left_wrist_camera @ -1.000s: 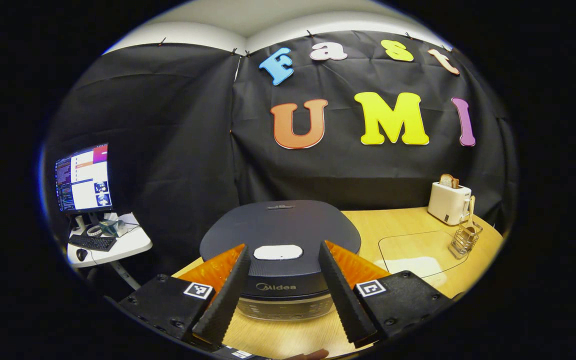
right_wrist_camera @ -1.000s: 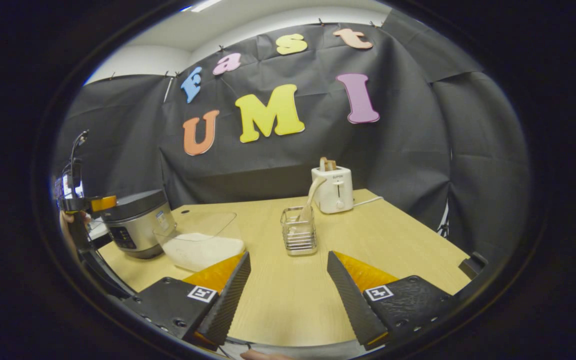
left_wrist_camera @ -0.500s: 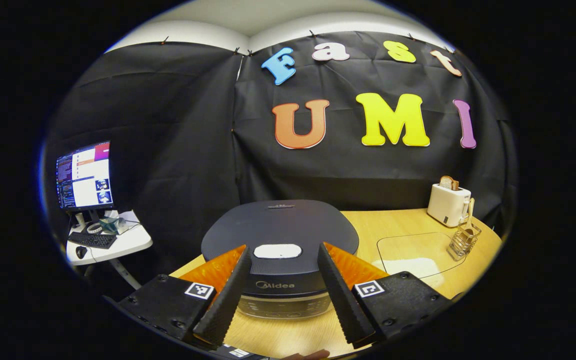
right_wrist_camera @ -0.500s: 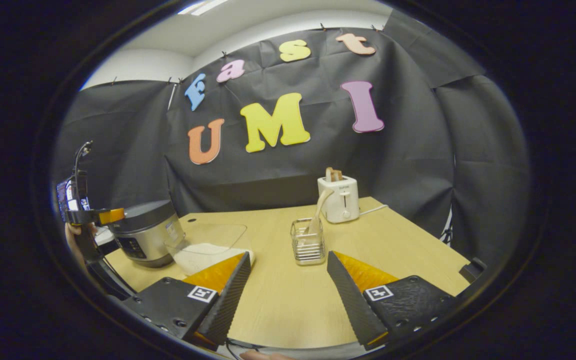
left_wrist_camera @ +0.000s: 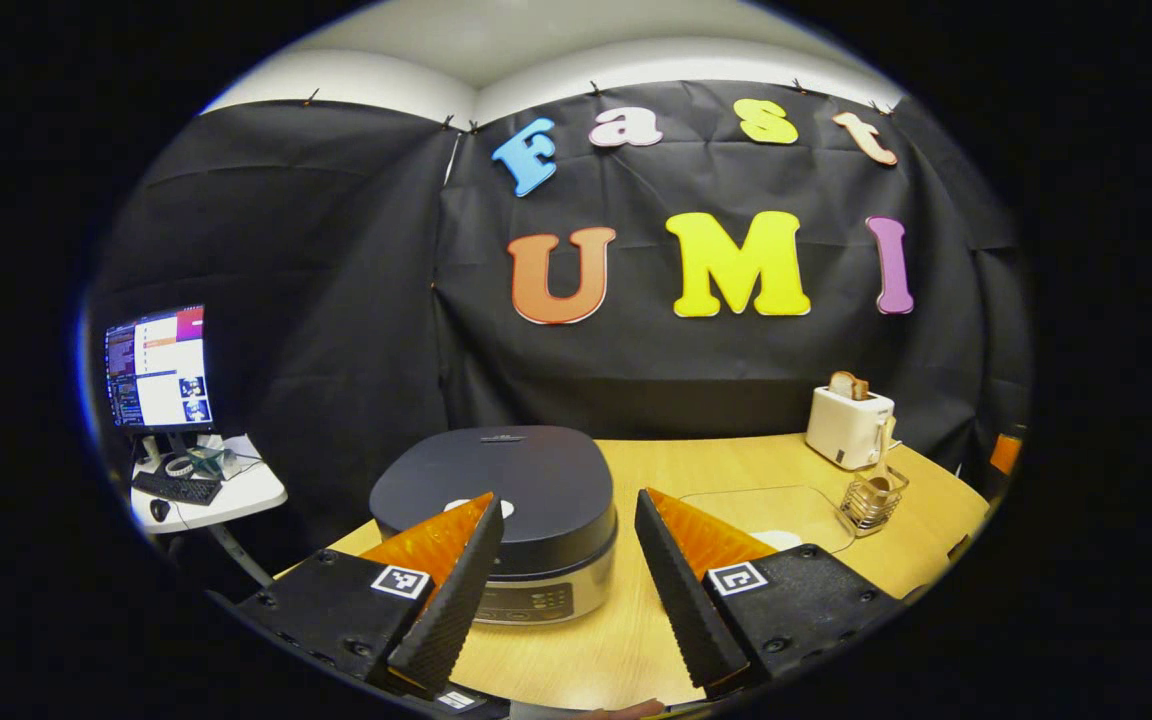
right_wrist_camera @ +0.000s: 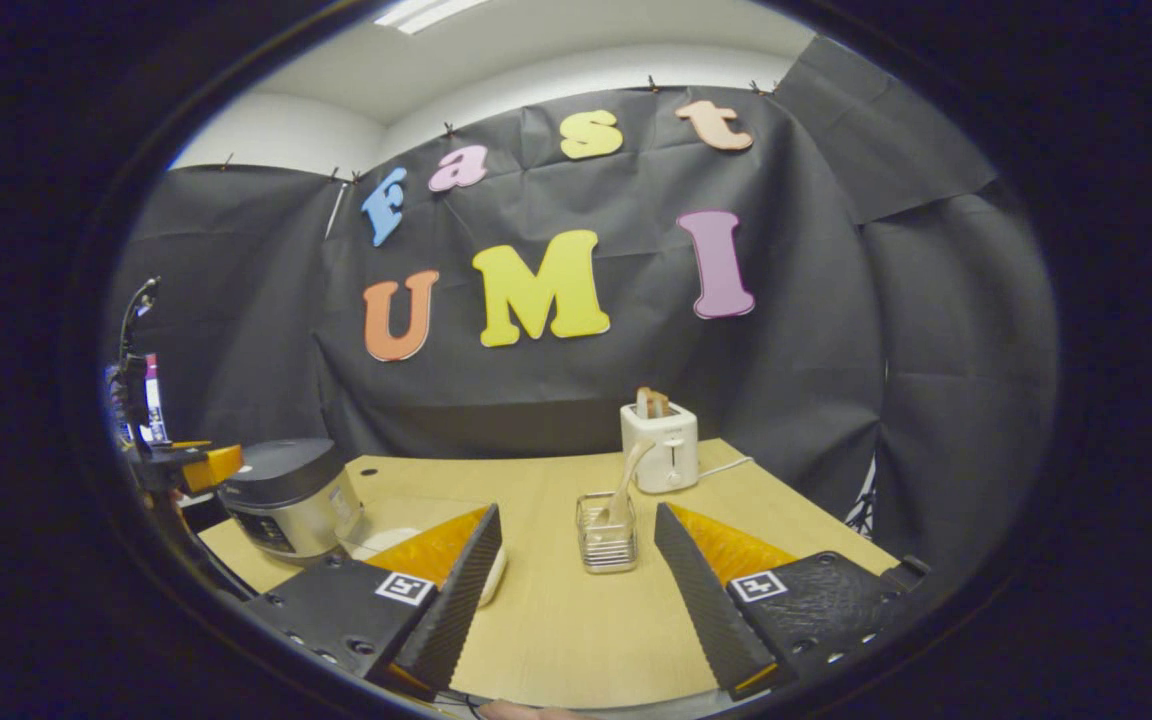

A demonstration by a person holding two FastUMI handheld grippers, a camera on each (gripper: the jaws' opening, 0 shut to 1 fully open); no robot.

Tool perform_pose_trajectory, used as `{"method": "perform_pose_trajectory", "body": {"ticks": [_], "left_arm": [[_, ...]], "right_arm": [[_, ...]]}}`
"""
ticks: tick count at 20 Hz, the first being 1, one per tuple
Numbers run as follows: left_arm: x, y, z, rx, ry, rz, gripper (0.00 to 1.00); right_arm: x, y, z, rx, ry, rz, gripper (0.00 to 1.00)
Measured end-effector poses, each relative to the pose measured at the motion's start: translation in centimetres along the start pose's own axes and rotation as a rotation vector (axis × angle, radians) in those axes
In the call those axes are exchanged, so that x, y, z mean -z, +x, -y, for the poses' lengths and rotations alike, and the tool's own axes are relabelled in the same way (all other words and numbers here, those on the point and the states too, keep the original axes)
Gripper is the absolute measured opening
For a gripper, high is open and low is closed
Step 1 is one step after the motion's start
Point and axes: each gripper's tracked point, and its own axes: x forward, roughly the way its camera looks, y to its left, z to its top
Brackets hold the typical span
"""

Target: Close the left gripper, press the button to open the rice cooker; take a wooden spoon from the chopstick holder with the right hand, scoop a spoonful of rice and pour it into the rice cooker, then put the wooden spoon back into the chopstick holder.

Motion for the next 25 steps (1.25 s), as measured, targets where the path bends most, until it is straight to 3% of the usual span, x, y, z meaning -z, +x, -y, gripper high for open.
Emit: {"method": "perform_pose_trajectory", "body": {"ticks": [1, 2, 4, 5, 12, 19, 20, 22, 23, 24, 25], "left_arm": [[-0.2, -0.5, 1.2, 0.019, 0.002, 0.01, 0.86], [-0.5, -1.0, 2.5, 0.04, 0.005, 0.018, 0.86], [-0.9, -1.8, 4.6, 0.067, 0.014, 0.037, 0.86], [-1.1, -2.1, 5.7, 0.08, 0.017, 0.047, 0.86], [-0.7, -3.8, 11.1, 0.176, 0.022, 0.071, 0.89], [-0.5, -4.6, 12.7, 0.22, -0.061, 0.088, 0.97], [-0.4, -4.5, 12.5, 0.213, -0.059, 0.083, 0.97], [-0.2, -4.1, 12.1, 0.187, -0.051, 0.089, 0.97], [0.0, -3.8, 11.9, 0.173, -0.045, 0.085, 0.97], [0.3, -3.7, 11.8, 0.162, -0.042, 0.08, 0.97], [0.5, -3.6, 11.8, 0.159, -0.04, 0.072, 0.97]], "right_arm": [[-0.6, -0.2, -0.5, -0.01, 0.002, 0.003, 0.89], [-1.1, -0.5, -1.0, -0.02, 0.001, 0.006, 0.94], [-1.9, -0.7, -1.6, -0.028, -0.011, 0.019, 0.89], [-2.1, -0.7, -1.8, -0.026, -0.025, 0.021, 0.94], [-1.0, -1.2, -4.8, -0.058, -0.087, 0.01, 0.94], [-1.0, -1.7, -3.6, -0.053, -0.12, 0.043, 0.94], [-0.9, -1.7, -3.3, -0.048, -0.127, 0.045, 0.89], [-0.4, -1.2, -3.3, -0.063, -0.124, 0.03, 0.94], [-0.2, -0.9, -3.0, -0.063, -0.113, 0.018, 0.89], [-0.3, -0.7, -2.7, -0.057, -0.103, 0.013, 0.94], [-0.3, -0.4, -2.3, -0.048, -0.098, 0.01, 0.89]]}}
